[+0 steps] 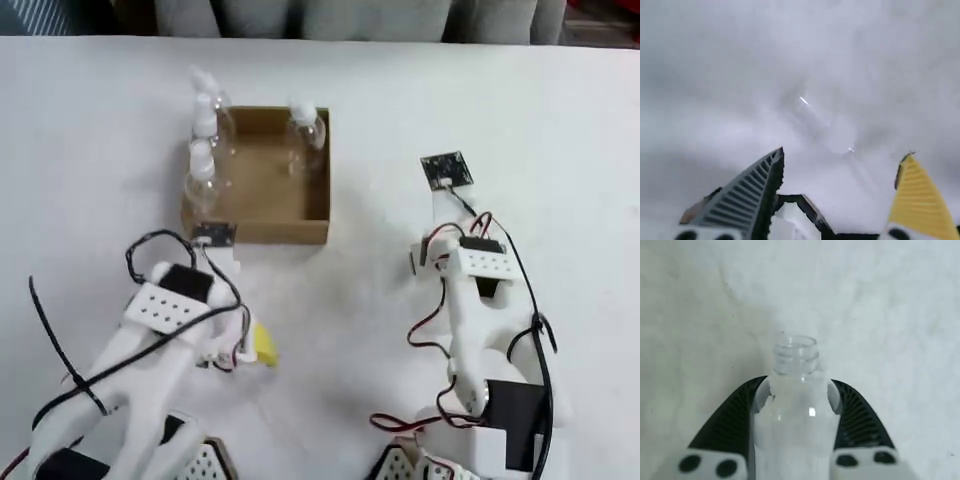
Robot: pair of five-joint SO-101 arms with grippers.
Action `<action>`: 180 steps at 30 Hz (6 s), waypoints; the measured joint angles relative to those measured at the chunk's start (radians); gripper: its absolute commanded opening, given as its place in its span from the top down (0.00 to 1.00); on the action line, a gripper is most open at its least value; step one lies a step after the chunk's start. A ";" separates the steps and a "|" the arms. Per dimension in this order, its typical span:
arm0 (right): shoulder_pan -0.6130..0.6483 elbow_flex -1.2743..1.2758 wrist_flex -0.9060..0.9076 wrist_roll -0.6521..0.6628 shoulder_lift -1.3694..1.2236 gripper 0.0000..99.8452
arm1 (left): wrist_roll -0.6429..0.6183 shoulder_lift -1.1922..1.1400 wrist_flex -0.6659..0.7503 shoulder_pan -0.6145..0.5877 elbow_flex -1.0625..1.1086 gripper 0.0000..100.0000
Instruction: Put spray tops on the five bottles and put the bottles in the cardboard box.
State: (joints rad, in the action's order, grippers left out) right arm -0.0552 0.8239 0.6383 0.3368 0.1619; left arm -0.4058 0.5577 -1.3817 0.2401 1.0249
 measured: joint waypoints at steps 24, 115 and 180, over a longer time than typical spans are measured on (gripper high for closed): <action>0.000 0.000 0.000 0.000 0.000 0.98 | -0.005 0.017 0.296 0.009 0.166 0.94; 0.091 0.020 -0.132 0.034 0.206 0.98 | -0.018 -0.384 0.647 0.052 -0.078 0.98; 0.597 0.861 -0.440 -0.431 1.622 0.99 | 0.097 0.950 1.238 0.046 -0.006 0.98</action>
State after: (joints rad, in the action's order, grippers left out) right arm 0.5416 1.6847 0.1979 -0.0944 1.7837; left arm -0.3092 1.5075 -0.1435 0.2862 1.0188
